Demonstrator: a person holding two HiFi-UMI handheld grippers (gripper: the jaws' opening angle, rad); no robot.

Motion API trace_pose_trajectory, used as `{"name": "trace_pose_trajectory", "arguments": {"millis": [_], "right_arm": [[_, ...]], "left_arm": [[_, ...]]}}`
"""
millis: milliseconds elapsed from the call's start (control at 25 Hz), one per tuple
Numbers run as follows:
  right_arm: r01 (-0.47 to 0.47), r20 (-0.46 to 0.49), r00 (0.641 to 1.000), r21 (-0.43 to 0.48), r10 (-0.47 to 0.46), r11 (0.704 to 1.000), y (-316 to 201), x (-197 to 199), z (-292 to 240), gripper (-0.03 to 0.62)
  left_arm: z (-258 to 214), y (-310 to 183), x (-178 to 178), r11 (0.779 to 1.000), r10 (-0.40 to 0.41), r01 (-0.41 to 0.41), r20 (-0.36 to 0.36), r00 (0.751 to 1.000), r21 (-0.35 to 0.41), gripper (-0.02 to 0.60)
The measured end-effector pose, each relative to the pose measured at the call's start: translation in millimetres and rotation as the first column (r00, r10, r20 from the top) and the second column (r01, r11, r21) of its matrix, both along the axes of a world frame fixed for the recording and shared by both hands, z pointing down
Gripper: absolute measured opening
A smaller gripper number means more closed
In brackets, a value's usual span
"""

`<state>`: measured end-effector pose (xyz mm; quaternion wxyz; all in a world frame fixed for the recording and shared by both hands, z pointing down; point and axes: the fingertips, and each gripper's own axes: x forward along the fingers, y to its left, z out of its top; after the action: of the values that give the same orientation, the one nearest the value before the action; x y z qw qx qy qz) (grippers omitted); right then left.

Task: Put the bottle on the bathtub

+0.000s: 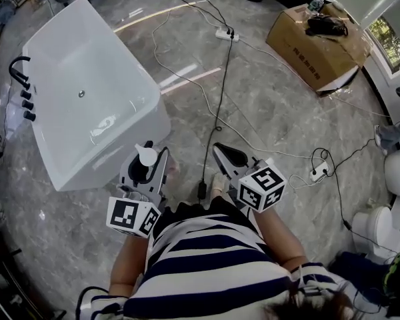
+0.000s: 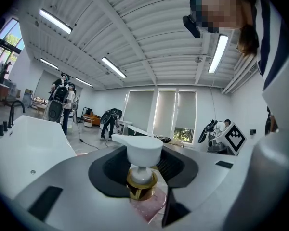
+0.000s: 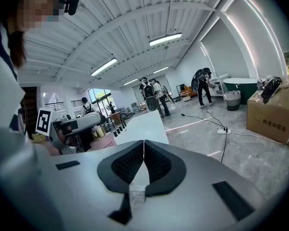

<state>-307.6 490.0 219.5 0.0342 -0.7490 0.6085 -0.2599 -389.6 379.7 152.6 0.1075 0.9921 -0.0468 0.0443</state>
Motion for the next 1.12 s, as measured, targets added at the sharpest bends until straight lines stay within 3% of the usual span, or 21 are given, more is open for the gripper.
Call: {"name": "trace_pose_trajectory", "arguments": {"millis": [320,600,1120], "right_arm": [[0.103,0.019,0.994,0.019,-0.104,0.994,-5.6,62.8,2.5,0.028],[0.136,0.069,0.988,0.042,-0.139,0.990,-1.9,111.5,9.4,0.028],[0.167,0.107,0.979,0.048,-0.171,0.985,-31.3,152.0,20.7,0.028]], "left_arm": [[-2.6,2.3,57.8,0.995,-0.100,0.100,0.005,0.995,0.015,0.163],[0.1,-0.4,89.3,0.981,-0.194,0.194,0.013,0.981,0.001,0.163],[2.7,-33.1,135.4,0.977,-0.214,0.213,0.026,0.977,0.030,0.163]]}}
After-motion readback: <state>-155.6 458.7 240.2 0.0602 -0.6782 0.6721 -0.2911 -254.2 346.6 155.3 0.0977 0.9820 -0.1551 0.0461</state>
